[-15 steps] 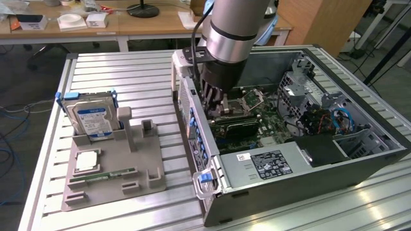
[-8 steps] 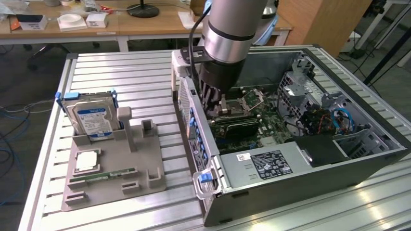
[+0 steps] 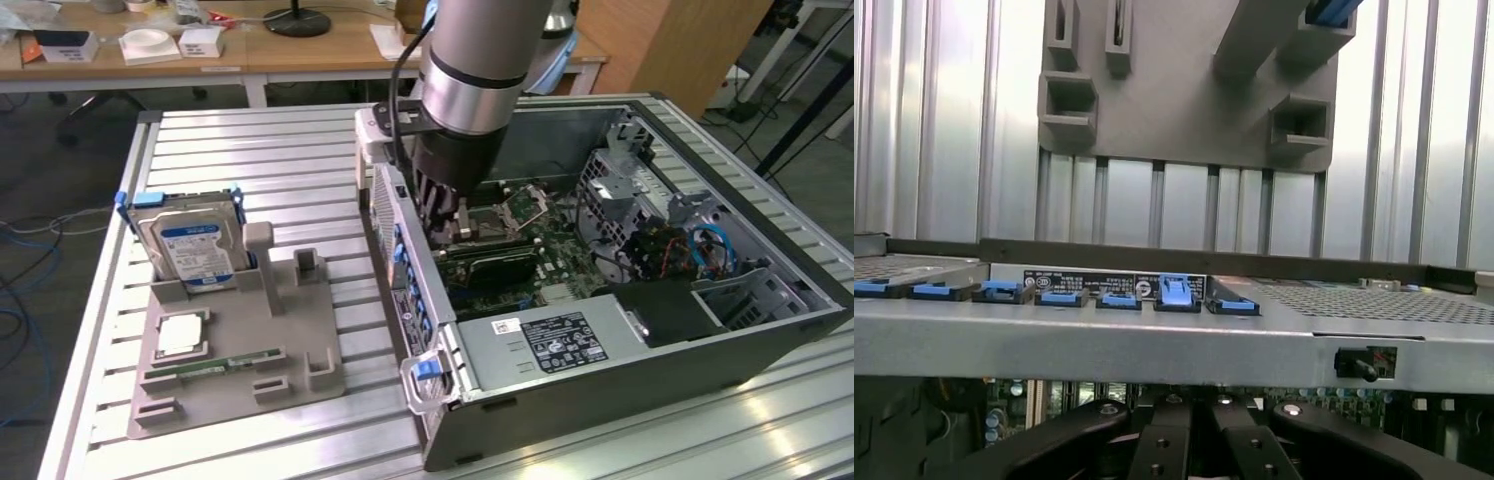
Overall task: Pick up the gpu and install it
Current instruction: 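Press down on the gpu until it lock into place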
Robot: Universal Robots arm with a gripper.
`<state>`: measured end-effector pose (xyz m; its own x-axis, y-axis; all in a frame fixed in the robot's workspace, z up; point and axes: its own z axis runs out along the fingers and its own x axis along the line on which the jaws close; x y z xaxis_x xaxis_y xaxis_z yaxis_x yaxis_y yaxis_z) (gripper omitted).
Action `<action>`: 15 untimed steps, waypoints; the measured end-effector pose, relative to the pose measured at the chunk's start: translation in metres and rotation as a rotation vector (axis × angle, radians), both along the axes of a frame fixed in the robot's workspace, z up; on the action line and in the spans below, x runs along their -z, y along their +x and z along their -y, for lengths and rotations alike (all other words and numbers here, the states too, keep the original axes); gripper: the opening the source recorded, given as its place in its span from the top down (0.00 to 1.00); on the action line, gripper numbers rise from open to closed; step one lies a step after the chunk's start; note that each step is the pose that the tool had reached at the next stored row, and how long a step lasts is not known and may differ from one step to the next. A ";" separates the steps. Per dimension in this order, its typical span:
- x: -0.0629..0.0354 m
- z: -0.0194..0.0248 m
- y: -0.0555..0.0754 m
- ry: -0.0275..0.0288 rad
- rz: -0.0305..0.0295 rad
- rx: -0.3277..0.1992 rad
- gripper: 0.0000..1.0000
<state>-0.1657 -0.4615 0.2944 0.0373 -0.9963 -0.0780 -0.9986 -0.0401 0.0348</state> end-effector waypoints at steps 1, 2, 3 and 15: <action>-0.0009 0.0000 0.000 0.0005 0.0021 0.000 0.89; -0.0043 0.0000 0.000 0.0011 0.0021 0.000 0.89; -0.0079 0.0000 0.001 0.0004 0.0020 0.000 0.89; -0.0115 0.0001 0.034 0.0163 0.0139 0.000 0.89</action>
